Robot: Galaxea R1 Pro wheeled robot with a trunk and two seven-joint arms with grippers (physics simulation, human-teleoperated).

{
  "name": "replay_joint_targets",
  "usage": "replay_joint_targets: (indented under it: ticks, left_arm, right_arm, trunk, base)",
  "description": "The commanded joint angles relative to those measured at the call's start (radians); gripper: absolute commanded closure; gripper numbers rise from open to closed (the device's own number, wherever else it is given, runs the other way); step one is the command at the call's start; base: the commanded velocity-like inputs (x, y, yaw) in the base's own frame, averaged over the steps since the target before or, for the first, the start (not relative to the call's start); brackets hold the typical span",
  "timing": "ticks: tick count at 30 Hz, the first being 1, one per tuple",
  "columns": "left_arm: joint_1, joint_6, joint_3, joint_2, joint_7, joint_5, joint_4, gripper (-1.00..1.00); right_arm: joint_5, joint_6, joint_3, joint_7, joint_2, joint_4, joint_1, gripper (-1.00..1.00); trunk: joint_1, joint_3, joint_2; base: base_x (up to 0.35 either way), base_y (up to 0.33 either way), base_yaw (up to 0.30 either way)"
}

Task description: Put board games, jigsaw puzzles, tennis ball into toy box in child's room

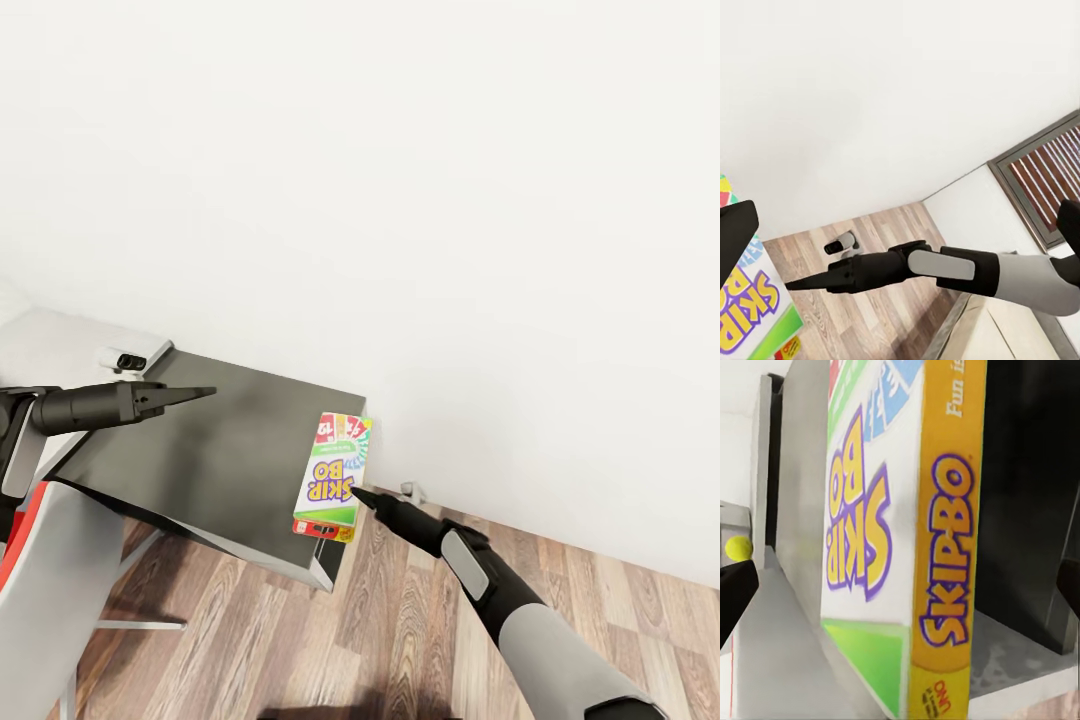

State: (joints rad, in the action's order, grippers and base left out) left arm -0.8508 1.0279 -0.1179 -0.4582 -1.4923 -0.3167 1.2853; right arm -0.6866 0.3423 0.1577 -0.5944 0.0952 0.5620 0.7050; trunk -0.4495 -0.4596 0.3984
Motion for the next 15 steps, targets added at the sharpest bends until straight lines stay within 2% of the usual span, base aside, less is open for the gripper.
replay_joint_targets:
  ticks: [1,15]
  left_arm:
    - [-0.001,0.011,0.0,0.0,-0.003,-0.001,0.0,-1.0]
    - [-0.001,0.011,0.0,0.0,-0.003,-0.001,0.0,-1.0]
  right_arm:
    - [-0.009,0.006,0.002,0.001,0.0,0.0,0.001,-1.0]
    - [-0.004,-0.014,0.009,0.001,0.0,0.0,0.001,-1.0]
  trunk:
    - [-0.001,-0.001,0.002]
    - [-0.001,-0.001,0.002]
  base:
    - [0.0,0.0,0.0]
    - [0.0,0.0,0.0]
